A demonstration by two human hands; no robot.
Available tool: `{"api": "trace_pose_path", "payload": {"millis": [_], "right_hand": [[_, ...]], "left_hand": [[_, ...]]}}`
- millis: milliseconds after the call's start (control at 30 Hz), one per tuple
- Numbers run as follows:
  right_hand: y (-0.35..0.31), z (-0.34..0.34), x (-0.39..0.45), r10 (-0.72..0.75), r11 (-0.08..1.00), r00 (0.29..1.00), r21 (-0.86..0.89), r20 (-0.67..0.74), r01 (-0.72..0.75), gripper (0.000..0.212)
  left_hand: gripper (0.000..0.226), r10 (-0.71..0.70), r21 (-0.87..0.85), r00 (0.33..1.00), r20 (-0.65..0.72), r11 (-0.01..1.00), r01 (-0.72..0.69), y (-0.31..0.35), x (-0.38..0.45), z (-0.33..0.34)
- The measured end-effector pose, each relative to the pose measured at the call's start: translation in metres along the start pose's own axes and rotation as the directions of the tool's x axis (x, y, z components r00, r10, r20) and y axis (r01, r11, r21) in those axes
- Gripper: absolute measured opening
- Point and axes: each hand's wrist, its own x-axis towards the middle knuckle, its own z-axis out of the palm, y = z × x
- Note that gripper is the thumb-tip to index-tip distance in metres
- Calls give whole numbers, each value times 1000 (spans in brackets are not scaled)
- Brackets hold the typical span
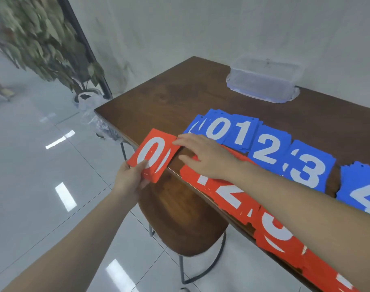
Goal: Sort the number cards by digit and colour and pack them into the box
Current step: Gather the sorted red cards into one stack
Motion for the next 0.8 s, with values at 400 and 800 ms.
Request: {"api": "trace_pose_path", "payload": {"millis": [400, 800], "right_hand": [[49, -24, -60, 104, 973, 989, -216, 108, -79, 48], [25, 6, -60, 8, 986, 998, -166, 58, 2, 53]], "left_hand": [[42, -20, -229, 998, 57, 973, 32, -22, -52, 14], [27, -96, -291, 993, -68, 954, 73, -60, -111, 44]]}}
